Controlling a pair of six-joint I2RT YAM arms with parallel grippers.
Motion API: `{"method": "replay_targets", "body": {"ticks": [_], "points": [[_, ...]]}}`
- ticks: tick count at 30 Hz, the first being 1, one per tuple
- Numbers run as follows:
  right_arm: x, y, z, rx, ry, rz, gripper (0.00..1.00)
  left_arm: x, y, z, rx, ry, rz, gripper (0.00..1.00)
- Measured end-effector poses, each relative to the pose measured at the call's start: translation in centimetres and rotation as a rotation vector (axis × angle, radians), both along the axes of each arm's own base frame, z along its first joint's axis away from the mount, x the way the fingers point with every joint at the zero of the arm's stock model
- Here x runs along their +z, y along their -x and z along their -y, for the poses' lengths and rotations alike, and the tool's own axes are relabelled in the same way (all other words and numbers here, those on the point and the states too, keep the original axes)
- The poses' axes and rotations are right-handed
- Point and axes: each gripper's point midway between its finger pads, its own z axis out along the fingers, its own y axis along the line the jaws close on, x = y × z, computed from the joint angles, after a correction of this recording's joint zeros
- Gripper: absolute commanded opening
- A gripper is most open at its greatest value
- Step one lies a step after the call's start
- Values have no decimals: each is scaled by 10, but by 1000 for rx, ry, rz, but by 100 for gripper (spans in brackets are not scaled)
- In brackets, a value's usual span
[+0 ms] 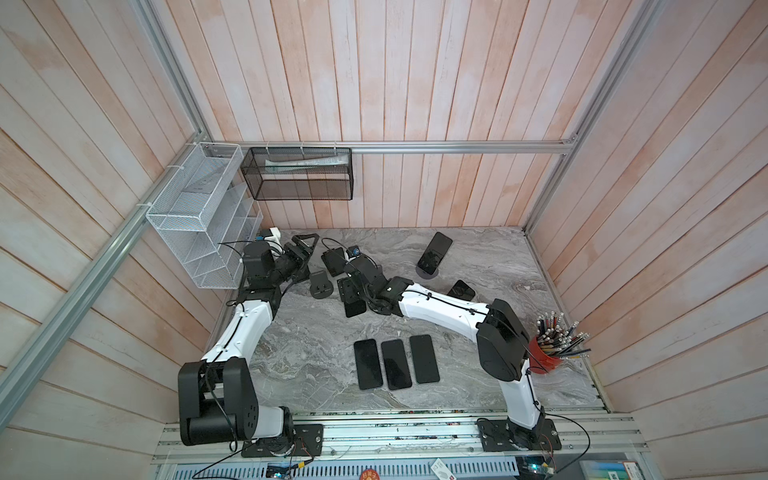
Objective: Remove the phone from the phone stand
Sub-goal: Place the phone at the center of the table.
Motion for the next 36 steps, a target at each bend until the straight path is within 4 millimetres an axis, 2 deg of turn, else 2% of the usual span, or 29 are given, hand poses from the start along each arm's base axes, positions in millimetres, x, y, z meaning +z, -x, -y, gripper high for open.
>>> {"method": "replay_targets", "body": {"ticks": [9, 16, 20, 27, 36], "points": [[-17, 7, 3, -27, 0, -87, 67, 0, 0, 0, 0, 0, -1, 83], [-42, 11, -4, -18, 42, -122, 68, 0, 0, 0, 0, 0, -1, 83], [-44, 12, -11, -13, 52, -121, 68, -3, -1, 0, 0, 1, -6, 82], [-52, -2, -24, -25, 51, -125, 68, -4, -1, 0, 1, 1, -10, 82], [-66, -7, -24, -39, 60, -140, 68, -8, -3, 0, 1, 6, -22, 82]]}}
